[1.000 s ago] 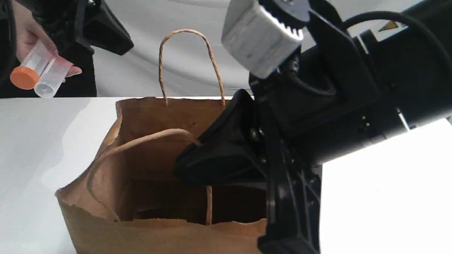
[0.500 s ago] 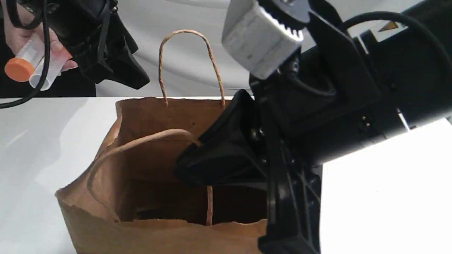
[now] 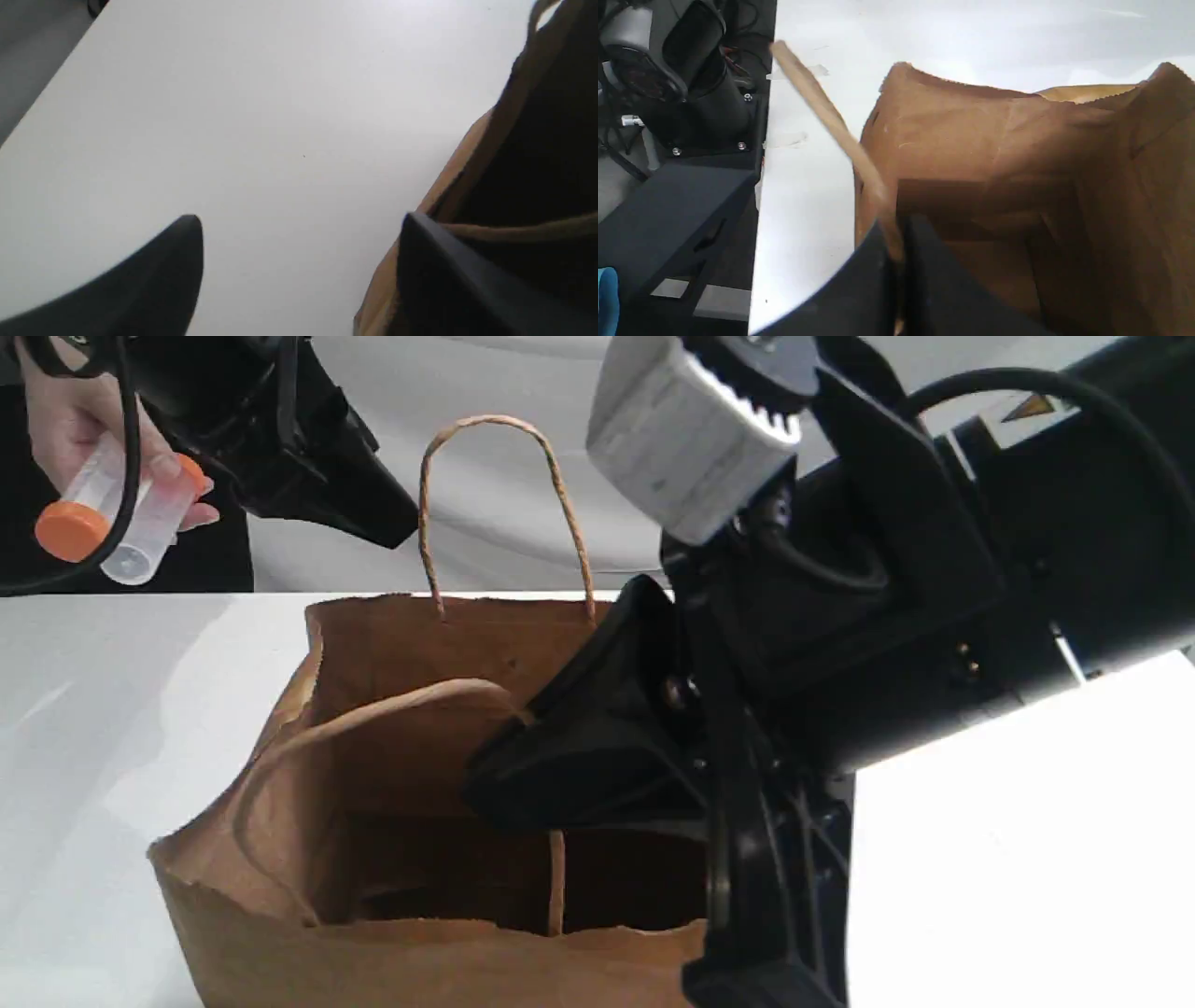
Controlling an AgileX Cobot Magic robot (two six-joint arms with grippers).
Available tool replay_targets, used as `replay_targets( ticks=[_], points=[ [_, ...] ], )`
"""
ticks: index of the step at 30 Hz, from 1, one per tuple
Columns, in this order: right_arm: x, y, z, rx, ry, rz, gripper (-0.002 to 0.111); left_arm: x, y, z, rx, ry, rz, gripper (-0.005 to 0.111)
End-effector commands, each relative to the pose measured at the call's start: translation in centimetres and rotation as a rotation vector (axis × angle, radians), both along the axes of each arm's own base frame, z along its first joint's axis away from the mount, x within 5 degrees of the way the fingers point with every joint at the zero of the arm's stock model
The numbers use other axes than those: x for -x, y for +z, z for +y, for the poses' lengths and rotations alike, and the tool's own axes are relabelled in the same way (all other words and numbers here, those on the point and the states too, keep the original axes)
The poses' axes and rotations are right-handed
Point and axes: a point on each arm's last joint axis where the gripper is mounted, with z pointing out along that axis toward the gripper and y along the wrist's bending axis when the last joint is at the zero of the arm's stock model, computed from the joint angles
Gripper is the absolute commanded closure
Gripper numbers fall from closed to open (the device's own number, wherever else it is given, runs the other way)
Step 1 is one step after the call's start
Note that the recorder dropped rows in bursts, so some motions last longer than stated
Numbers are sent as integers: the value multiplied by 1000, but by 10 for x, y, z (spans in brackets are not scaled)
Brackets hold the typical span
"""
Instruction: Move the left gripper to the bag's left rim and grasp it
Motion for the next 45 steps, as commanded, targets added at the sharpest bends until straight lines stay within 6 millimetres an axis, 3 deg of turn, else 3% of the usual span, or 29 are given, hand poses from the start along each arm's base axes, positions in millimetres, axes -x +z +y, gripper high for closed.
replay_targets(
  ticks=[1,5,9,19,26,31,39,45],
  points=[
    [1,1,0,4,1,-6,108,3,-5,-2,6,33,37,53],
    [1,0,-1,13,-4,-11,108,4,-15,-1,1,51,79,64],
    [0,0,-1,11,-7,-13,108,6,-17,0,-6,51,89,64],
    [-2,1,0,-2,-32,-16,108,29,0,-14,-17,40,50,57],
    [-2,1,0,-2,-33,-14,108,36,-20,-24,-167,19,56,57],
    [-2,1,0,-1,-32,-13,108,36,-28,-20,-242,-3,40,57],
    [-2,1,0,-1,-32,-13,108,34,-30,-20,-262,-8,36,58],
    [-1,1,0,-2,-37,-3,108,22,-53,-28,-272,-29,102,58]
  ],
)
